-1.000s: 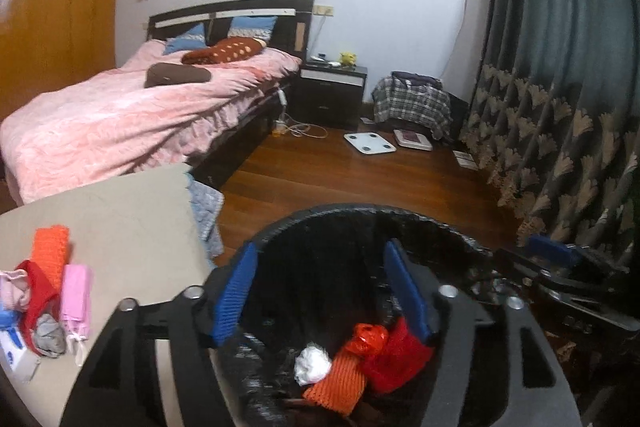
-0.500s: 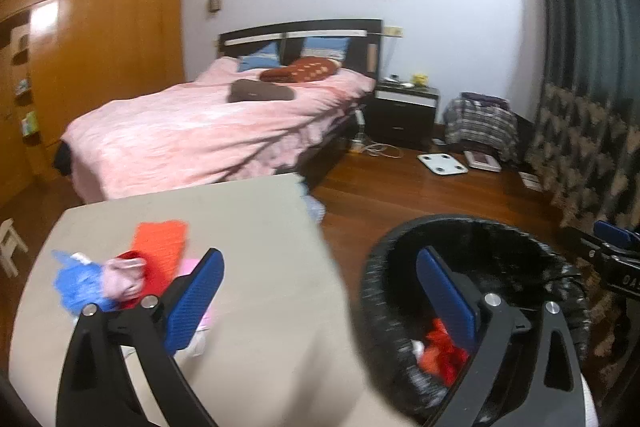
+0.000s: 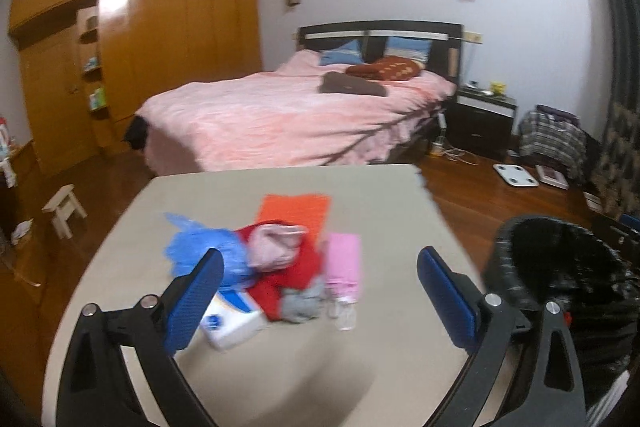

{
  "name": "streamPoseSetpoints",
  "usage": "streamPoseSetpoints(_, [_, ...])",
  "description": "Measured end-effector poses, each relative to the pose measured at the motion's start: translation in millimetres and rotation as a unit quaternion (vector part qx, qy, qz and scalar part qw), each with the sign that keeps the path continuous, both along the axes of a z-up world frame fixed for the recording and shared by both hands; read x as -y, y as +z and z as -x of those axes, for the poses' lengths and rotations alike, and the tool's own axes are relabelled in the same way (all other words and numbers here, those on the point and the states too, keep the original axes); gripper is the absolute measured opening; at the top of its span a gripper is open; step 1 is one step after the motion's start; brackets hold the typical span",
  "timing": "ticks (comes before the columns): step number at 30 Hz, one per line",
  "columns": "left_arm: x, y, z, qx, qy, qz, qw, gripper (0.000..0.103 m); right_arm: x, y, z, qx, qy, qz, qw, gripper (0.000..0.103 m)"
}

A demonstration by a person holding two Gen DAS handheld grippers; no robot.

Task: Collect trash
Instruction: 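Grasp the white-and-blue alcohol pads box with the left tool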

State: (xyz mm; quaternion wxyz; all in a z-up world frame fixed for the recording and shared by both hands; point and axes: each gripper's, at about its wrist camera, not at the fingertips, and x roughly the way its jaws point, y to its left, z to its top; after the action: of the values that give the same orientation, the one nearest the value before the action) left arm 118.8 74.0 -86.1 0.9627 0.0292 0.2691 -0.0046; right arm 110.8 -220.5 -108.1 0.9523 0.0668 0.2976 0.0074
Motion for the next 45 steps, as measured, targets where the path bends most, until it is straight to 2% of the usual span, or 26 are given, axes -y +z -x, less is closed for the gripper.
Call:
streamPoseSetpoints(6, [-42.2,-7.9,-5.8,-0.006,0.045,-0.011,0.9989,0.095,-44.5,-3.5,-20.4,0.0,0.038,0.001,0.999,0.098])
streamPoseSetpoints(10, [-65.3,-21.6,-12.7,-0.024,0.068,-0.014,0.9973,0.095,-71.3,-11.3,-34.4,-0.005,0.058,0.002,0.998,0.098])
streamPoseSetpoints(17, [-82.3,-50.6,-24.8,-0.056,0.086,-0.003,0.9947,0.095,-109.2,-32.3,-55.9,-0.022,0.082,0.009,0.996,0.098])
streamPoseSetpoints(22, [-85.6,-71.1,-35.6,-0.077,0.09,-0.002,0.993,0.095,-123.1,-46.0,-67.0,-0.035,0.093,0.015,0.995,0.098])
streamPoseSetpoints(34, [-91.0,-95.2,-59.3,-0.135,0.098,0.002,0.986,0.095,-136.4,-69.9,-85.8,-0.057,0.104,0.017,0.993,0.098])
streamPoseSetpoints(36, [-96.4,-96.0,-59.1,-0.136,0.102,0.008,0.9854,0.095,-137.7,-71.4,-86.5,-0.059,0.105,0.016,0.993,0.098])
streamPoseSetpoints(42, [-115.1,-91.8,-41.8,-0.131,0.122,-0.02,0.9837,0.095,-137.0,-72.1,-86.9,-0.059,0.108,0.017,0.992,0.098])
streamPoseSetpoints(45, [-133.2,-88.7,-31.8,-0.126,0.126,-0.011,0.984,0.095,-137.5,-72.5,-87.0,-0.059,0.108,0.017,0.992,0.098])
